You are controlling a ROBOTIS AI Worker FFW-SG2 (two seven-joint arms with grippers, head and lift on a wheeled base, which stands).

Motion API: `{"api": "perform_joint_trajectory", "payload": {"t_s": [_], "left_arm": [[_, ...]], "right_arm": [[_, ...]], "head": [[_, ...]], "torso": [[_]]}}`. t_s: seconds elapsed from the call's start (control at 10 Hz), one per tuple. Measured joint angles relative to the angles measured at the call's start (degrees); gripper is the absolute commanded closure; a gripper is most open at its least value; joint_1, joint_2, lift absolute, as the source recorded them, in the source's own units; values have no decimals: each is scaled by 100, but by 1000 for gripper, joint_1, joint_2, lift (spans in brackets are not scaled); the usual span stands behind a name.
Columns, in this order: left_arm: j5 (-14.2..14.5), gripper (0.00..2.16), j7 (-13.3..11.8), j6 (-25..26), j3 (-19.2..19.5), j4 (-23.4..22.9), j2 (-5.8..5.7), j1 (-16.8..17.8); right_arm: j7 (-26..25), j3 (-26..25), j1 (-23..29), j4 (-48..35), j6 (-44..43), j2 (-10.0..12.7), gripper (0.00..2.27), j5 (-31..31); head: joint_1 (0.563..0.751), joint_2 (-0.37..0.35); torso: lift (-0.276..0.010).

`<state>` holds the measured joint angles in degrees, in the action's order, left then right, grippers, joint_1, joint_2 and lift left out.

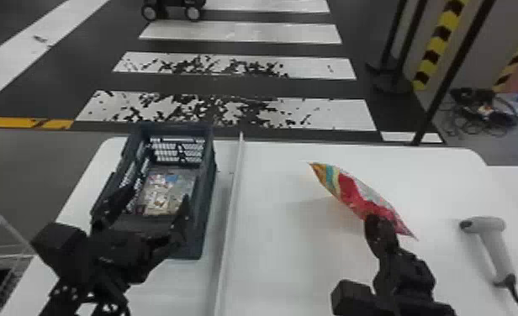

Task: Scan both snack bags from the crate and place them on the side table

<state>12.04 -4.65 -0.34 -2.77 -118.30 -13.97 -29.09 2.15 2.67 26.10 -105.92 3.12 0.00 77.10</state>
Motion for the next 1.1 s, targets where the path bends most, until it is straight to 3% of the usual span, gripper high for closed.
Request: {"api": "perform_joint_trajectory", "payload": {"t_s": [0.1, 0.2, 0.4, 0.6, 0.8, 1.1], "left_arm": [[0, 39, 0, 4, -8, 3, 0, 3], [0, 39, 0, 10, -12, 16, 4, 11], [-6, 39, -11, 13, -21, 16, 9, 17], [-9, 39, -10, 13, -22, 7, 8, 18], [-9, 39, -17, 13, -25, 0, 3, 17], [-9, 39, -18, 17, -39, -1, -1, 15]], "right_arm": [[74, 20, 72, 158, 148, 0, 2253, 417], [269, 28, 206, 161, 165, 0, 2010, 546], [1038, 65, 524, -320, 146, 0, -1, 13], [1532, 38, 683, -773, 136, 0, 33, -726], [2142, -37, 755, -1099, 139, 0, 46, -1082], [3550, -172, 782, -1450, 384, 0, 46, -1663]], "head": [[695, -23], [695, -25], [695, -14], [695, 4], [695, 10], [695, 23]], "torso": [[-98], [-98], [-98], [-98], [-98], [-98]]}}
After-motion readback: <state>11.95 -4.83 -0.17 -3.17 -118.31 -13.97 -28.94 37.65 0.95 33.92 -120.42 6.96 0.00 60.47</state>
